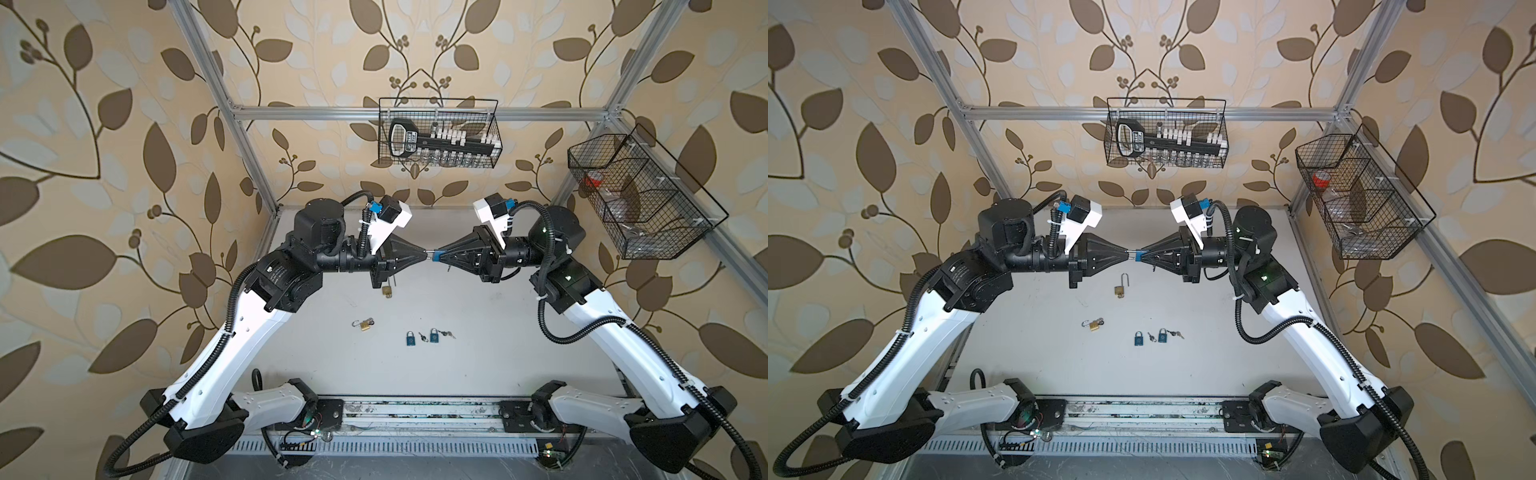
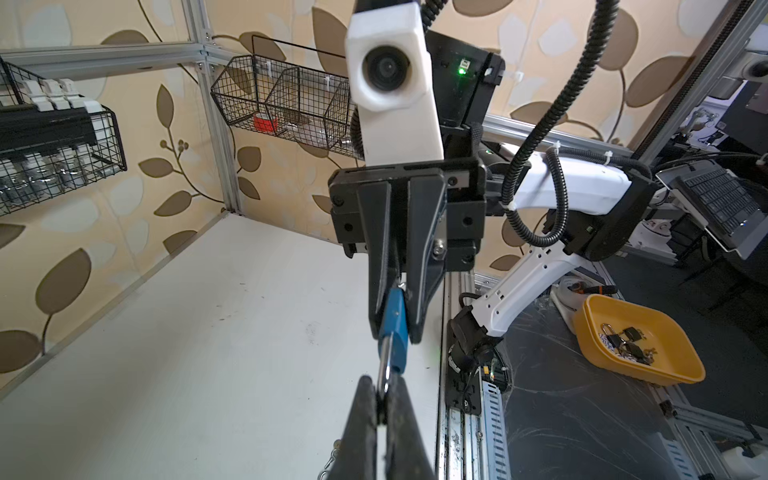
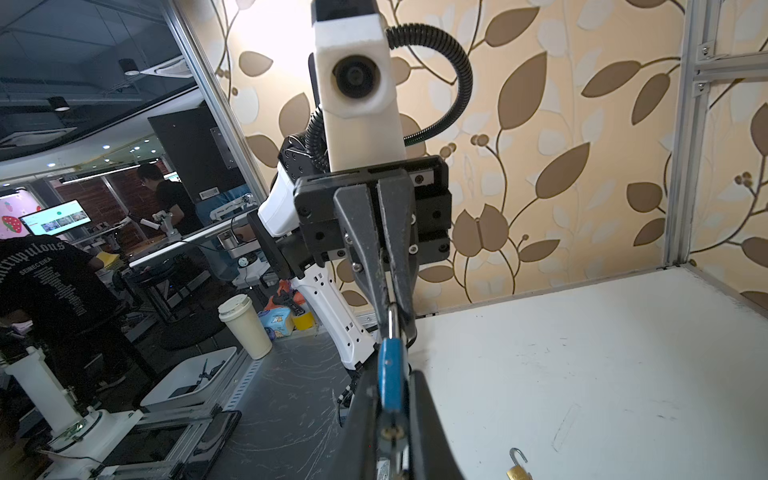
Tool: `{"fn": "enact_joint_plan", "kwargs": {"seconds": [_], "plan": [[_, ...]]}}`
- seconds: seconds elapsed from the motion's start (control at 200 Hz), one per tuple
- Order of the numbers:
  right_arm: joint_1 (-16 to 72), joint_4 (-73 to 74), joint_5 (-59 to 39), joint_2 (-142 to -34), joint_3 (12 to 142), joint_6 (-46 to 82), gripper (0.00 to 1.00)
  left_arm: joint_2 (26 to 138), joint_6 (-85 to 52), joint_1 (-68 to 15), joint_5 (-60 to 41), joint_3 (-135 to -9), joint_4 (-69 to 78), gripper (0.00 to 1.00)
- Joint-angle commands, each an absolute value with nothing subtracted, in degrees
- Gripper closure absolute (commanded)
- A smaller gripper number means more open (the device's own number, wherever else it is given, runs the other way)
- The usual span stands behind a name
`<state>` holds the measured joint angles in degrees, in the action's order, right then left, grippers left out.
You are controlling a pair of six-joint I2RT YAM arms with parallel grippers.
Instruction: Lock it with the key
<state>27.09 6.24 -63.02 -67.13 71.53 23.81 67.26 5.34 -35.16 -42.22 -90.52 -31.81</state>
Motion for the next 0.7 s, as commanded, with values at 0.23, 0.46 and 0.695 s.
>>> {"fn": "enact_joint_plan", "kwargs": {"seconds": [0.23,0.46,0.695], "plan": [[27.2,8.1,-64.1,-67.3,72.6,26.7,1.00,67.3,5.3,-34.7,-44.3,-91.0,-28.7,1.00],[27.0,8.2,-65.7,-67.1,72.8,26.4,1.00,67.5,5.9,-34.7,-44.6,-91.6,-28.8,0.79],[27.0,8.2,-66.0,-67.1,73.3,26.6,1.00,68.1,6.2,-34.8,-45.7,-92.0,-29.8,0.80]]}}
